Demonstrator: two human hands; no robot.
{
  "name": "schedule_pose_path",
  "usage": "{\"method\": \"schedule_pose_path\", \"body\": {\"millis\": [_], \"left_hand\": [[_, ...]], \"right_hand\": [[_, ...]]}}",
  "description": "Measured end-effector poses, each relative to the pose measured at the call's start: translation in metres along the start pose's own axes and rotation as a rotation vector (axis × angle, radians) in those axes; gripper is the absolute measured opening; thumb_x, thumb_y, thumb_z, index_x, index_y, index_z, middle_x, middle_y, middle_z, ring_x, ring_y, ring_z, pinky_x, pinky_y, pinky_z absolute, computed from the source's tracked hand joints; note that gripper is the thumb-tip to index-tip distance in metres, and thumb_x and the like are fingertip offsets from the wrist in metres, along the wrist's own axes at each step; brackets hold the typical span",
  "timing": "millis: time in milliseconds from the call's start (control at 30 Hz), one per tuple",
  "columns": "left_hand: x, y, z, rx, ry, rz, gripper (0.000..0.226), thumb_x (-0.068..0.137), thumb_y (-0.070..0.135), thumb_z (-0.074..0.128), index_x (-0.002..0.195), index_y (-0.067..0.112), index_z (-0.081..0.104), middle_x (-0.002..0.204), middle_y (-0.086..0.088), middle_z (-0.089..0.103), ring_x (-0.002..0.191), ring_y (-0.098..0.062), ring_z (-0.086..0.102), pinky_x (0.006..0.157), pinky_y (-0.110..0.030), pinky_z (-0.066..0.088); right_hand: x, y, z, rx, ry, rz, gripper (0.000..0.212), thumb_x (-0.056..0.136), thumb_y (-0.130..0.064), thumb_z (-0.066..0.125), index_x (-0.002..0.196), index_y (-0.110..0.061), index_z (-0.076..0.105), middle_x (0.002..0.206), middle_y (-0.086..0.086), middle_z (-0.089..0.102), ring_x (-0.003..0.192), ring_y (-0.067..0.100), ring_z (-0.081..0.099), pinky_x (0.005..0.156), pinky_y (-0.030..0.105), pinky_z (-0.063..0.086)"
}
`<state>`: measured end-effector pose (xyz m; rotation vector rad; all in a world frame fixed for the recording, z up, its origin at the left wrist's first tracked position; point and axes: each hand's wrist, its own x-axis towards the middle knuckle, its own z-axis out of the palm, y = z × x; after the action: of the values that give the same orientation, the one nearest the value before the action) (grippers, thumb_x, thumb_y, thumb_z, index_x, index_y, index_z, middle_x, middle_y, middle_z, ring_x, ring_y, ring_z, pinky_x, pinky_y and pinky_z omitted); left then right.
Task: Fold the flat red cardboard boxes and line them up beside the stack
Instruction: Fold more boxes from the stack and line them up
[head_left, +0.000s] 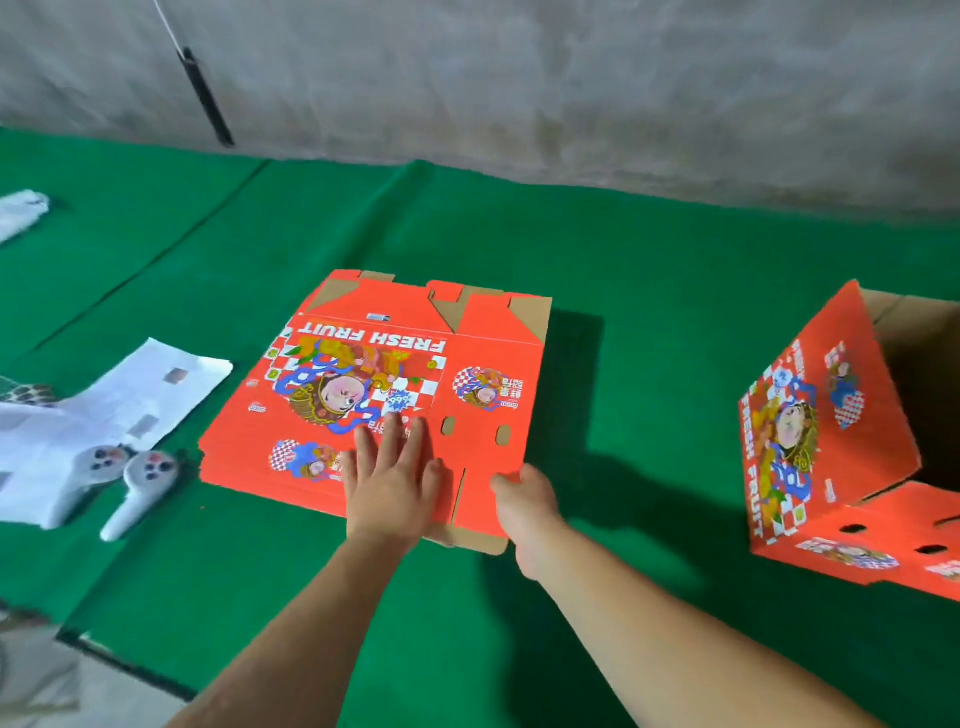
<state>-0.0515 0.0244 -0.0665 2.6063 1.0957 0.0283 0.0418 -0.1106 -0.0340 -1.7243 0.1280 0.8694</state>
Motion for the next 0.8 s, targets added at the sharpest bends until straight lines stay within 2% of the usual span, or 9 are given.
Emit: {"method": "schedule_pose_path", "body": {"millis": [167,267,333,433,500,567,633,733,800], "left_hand": [[-0.026,0.056,0.017,-0.057,-0.029,0.091,0.069,0.104,0.062,0.032,0.167,0.039,0.014,0.176,0.007,-0.003,0.160,-0.040,-0.014,0.127,-0.056,-0.006],[-0.035,0.088,0.015,-0.224,-0.032,0.259,0.061,0.104,0.054,0.041,0.161,0.034,0.036,0.173,0.007,0.022,0.161,-0.036,0.007,0.129,-0.052,0.007],[-0.033,0.100,0.008,-0.305,0.007,0.340,0.062,0.099,0.052,0.042,0.156,0.029,0.046,0.166,0.003,0.040,0.157,-0.030,0.026,0.126,-0.052,0.016],[-0.020,0.096,-0.008,-0.345,0.175,0.224,0.064,0.096,0.049,0.046,0.154,0.022,0.050,0.164,-0.008,0.042,0.153,-0.034,0.033,0.124,-0.052,0.021],[-0.008,0.085,-0.019,-0.467,0.246,0.076,0.069,0.094,0.047,0.047,0.154,0.012,0.049,0.161,-0.017,0.045,0.150,-0.036,0.038,0.123,-0.047,0.026],[0.002,0.079,-0.028,-0.754,0.172,-0.069,0.074,0.093,0.048,0.047,0.157,0.011,0.044,0.155,-0.016,0.052,0.144,-0.031,0.048,0.119,-0.043,0.034],[0.007,0.081,-0.032,-0.926,0.049,-0.144,0.063,0.096,0.046,0.052,0.152,0.018,0.051,0.141,-0.011,0.064,0.125,-0.024,0.062,0.106,-0.038,0.046],[0.002,0.083,-0.033,-0.963,-0.128,-0.073,0.021,0.105,0.038,0.058,0.119,0.048,0.070,0.104,0.015,0.078,0.088,0.002,0.071,0.075,-0.018,0.049],[-0.005,0.083,-0.032,-0.986,-0.171,-0.003,0.022,0.106,0.034,0.060,0.110,0.052,0.072,0.101,0.018,0.079,0.088,0.000,0.075,0.076,-0.021,0.055]], "right_hand": [[-0.002,0.005,-0.061,0.192,0.062,0.036,0.015,0.099,-0.010,0.056,0.099,-0.018,0.070,0.093,0.004,0.078,0.080,0.022,0.072,0.071,0.036,0.058],[-0.007,0.007,-0.121,0.231,0.124,-0.034,0.021,0.097,-0.006,0.058,0.104,-0.020,0.071,0.101,0.006,0.079,0.091,0.026,0.072,0.089,0.047,0.056],[-0.012,0.010,-0.165,0.292,0.179,-0.065,0.024,0.097,-0.006,0.057,0.109,-0.021,0.071,0.104,0.004,0.079,0.090,0.023,0.074,0.085,0.042,0.055],[-0.022,0.016,-0.223,0.416,0.258,-0.085,0.025,0.099,-0.007,0.056,0.105,-0.027,0.070,0.096,-0.007,0.079,0.075,0.007,0.075,0.075,0.033,0.050],[-0.027,0.023,-0.254,0.466,0.249,-0.088,0.029,0.099,-0.009,0.055,0.117,-0.026,0.070,0.110,-0.003,0.078,0.091,0.013,0.075,0.087,0.039,0.054],[-0.034,0.029,-0.277,0.483,0.199,-0.092,0.036,0.100,-0.010,0.055,0.129,-0.025,0.067,0.122,0.002,0.075,0.108,0.023,0.071,0.102,0.051,0.051],[-0.042,0.033,-0.290,0.471,0.163,-0.121,0.036,0.099,-0.009,0.055,0.129,-0.024,0.068,0.125,0.004,0.074,0.114,0.026,0.070,0.105,0.055,0.048],[-0.048,0.033,-0.302,0.420,0.252,-0.178,0.030,0.097,-0.007,0.057,0.115,-0.026,0.073,0.117,0.004,0.076,0.103,0.024,0.072,0.101,0.049,0.050],[-0.049,0.033,-0.306,0.340,0.310,-0.199,0.030,0.095,-0.005,0.055,0.111,-0.024,0.072,0.115,0.007,0.076,0.101,0.024,0.069,0.103,0.048,0.047]]}}
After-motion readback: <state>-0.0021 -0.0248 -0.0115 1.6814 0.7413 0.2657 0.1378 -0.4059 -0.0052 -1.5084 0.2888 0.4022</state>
